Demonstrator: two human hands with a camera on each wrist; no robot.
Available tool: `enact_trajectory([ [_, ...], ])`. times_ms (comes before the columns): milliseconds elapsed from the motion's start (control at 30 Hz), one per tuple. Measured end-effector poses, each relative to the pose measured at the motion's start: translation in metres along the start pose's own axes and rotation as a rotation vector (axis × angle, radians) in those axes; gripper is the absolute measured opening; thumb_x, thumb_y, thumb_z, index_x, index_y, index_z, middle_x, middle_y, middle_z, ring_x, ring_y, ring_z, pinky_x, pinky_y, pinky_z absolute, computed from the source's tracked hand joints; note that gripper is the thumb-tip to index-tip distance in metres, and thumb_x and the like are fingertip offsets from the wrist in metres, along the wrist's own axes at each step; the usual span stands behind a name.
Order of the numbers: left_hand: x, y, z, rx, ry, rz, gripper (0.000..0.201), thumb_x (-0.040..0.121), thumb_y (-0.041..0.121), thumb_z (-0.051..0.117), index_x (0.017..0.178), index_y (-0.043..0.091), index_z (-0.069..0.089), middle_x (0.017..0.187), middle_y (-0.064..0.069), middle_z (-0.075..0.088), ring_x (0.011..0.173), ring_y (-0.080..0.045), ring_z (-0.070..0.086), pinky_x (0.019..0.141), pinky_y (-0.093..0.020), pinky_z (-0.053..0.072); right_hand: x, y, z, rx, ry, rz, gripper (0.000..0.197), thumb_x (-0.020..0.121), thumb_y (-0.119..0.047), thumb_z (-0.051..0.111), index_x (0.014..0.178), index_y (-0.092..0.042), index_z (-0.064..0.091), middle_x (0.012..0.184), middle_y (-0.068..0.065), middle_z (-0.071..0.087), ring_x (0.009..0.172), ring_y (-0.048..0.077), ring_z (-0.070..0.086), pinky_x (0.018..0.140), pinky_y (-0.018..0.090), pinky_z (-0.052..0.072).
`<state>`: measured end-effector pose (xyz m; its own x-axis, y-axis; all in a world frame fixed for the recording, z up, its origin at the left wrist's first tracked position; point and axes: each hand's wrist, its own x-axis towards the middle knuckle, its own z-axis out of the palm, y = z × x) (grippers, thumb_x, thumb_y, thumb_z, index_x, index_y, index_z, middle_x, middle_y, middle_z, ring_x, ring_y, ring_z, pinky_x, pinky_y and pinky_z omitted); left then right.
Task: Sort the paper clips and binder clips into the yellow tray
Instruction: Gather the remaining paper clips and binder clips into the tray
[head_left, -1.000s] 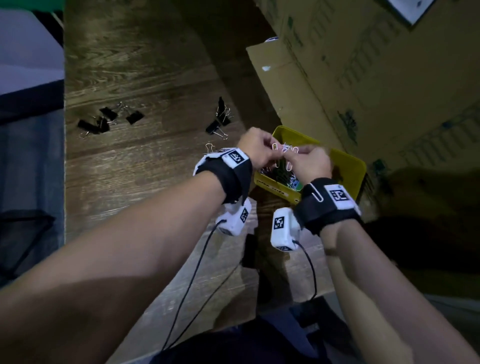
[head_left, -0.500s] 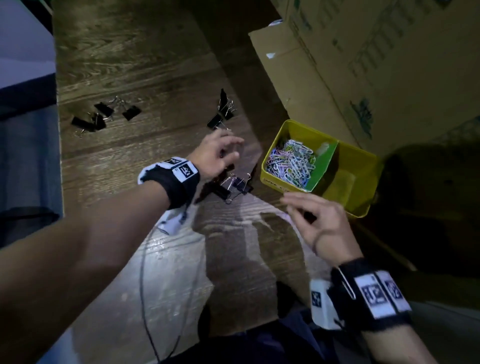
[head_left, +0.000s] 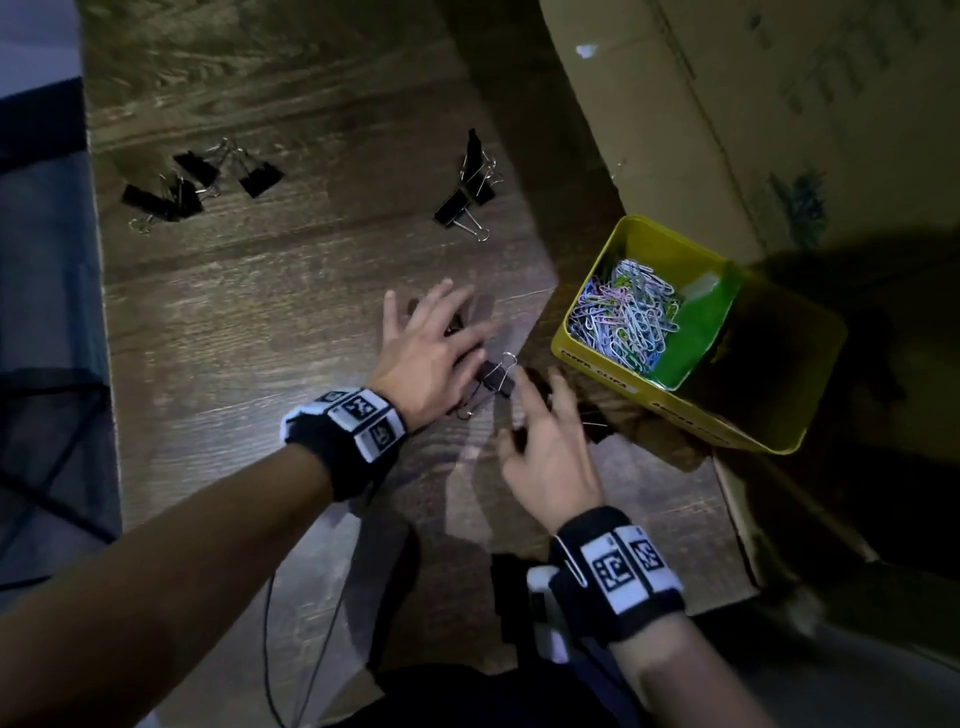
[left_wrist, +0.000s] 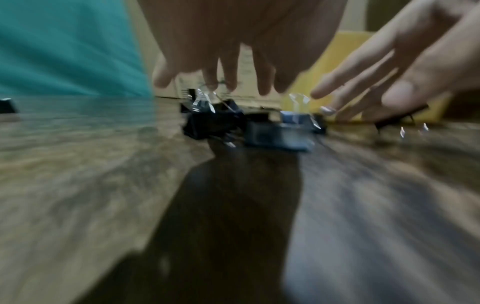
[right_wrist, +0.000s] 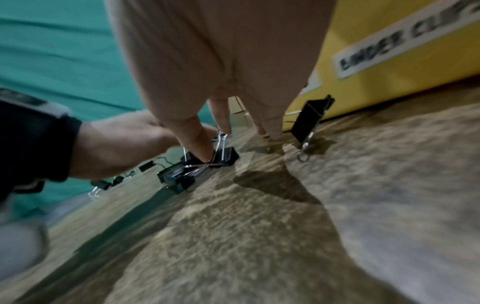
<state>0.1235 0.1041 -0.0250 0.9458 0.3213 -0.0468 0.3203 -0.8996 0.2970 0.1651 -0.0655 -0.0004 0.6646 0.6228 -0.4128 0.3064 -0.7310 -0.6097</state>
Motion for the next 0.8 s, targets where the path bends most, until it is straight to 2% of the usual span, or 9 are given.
enact_trajectory([
  [67,0.021,-0.009,-0.014,-0.066,0.118,-0.031,0.041,0.09,0.039,0.042,0.129,0.03,0.051,0.147,-0.005,0.037,0.14,-0.025,0.025,0.105,-0.069,0.012,0.014,-0.009,0.004,0.006,-0.014,-0.069,0.073,0.087,-0.015,0.058,0.15,-0.025,0.022,0.156,0.018,0.011,0.145,0.031,0.014,0.119,0.035,0.016],
  [133,0.06,-0.022,-0.032,-0.068,0.099,-0.064,0.049,0.091,0.037,0.047,0.139,0.03,0.038,0.153,-0.005,0.024,0.143,-0.025,0.015,0.108,-0.064,0.013,0.026,-0.012,0.008,-0.005,-0.024,-0.108,0.076,0.086,-0.02,0.059,0.15,-0.027,0.019,0.157,0.015,0.011,0.145,0.028,0.014,0.118,0.032,0.015],
  [267,0.146,-0.046,-0.054,0.027,-0.095,-0.057,0.076,0.086,0.041,0.058,0.146,0.038,0.011,0.158,-0.001,-0.002,0.143,-0.035,0.003,0.108,-0.064,0.017,0.04,-0.016,0.015,-0.066,0.004,-0.149,0.073,0.086,-0.026,0.061,0.149,-0.026,0.023,0.156,0.012,0.012,0.144,0.028,0.014,0.116,0.03,0.016],
  [333,0.172,-0.054,-0.051,0.071,-0.243,-0.035,0.077,0.086,0.042,0.058,0.145,0.04,0.009,0.158,0.002,-0.006,0.143,-0.036,0.002,0.108,-0.065,0.019,0.044,-0.016,0.022,-0.094,0.027,-0.181,0.068,0.086,-0.023,0.06,0.147,-0.02,0.03,0.156,0.016,0.012,0.146,0.029,0.009,0.118,0.033,0.015],
  [400,0.182,-0.061,-0.043,0.048,-0.317,-0.015,0.072,0.087,0.039,0.059,0.145,0.036,0.017,0.158,0.001,-0.005,0.143,-0.034,0.007,0.11,-0.06,0.023,0.049,-0.016,0.029,-0.083,0.082,-0.22,0.063,0.086,-0.023,0.06,0.143,-0.016,0.036,0.155,0.019,0.015,0.146,0.029,0.009,0.118,0.038,0.019],
  [533,0.156,-0.07,-0.029,-0.135,-0.157,0.095,0.056,0.086,0.019,0.06,0.137,0.018,0.037,0.156,-0.008,0.005,0.132,-0.031,0.037,0.104,-0.036,0.037,0.061,-0.022,0.032,-0.078,0.033,-0.235,0.065,0.089,-0.027,0.059,0.147,-0.02,0.03,0.156,0.014,0.013,0.147,0.026,-0.001,0.117,0.031,0.01],
  [633,0.12,-0.074,-0.021,-0.233,-0.117,0.113,0.054,0.085,0.009,0.057,0.135,0.019,0.041,0.156,-0.007,0.002,0.13,-0.032,0.041,0.1,-0.041,0.044,0.067,-0.026,0.03,-0.085,0.023,-0.285,0.065,0.088,-0.026,0.061,0.146,-0.021,0.033,0.155,0.011,0.019,0.147,0.024,0.005,0.119,0.033,0.016],
  [700,0.094,-0.076,-0.017,-0.302,-0.088,0.133,0.055,0.085,0.001,0.052,0.136,0.019,0.042,0.156,-0.01,0.005,0.137,-0.03,0.032,0.108,-0.039,0.036,0.065,-0.026,0.028,-0.051,0.063,-0.334,0.061,0.087,-0.027,0.063,0.143,-0.02,0.04,0.153,0.009,0.028,0.145,0.02,0.016,0.117,0.029,0.021],
  [800,0.063,-0.083,-0.027,-0.39,-0.029,0.117,0.054,0.088,0.003,0.052,0.138,0.019,0.041,0.156,-0.012,0.012,0.142,-0.02,0.019,0.114,-0.023,0.018,0.052,-0.019,0.024,0.067,0.232,-0.405,0.051,0.086,-0.035,0.06,0.132,-0.014,0.054,0.141,0.008,0.047,0.137,0.017,0.037,0.112,0.029,0.031],
])
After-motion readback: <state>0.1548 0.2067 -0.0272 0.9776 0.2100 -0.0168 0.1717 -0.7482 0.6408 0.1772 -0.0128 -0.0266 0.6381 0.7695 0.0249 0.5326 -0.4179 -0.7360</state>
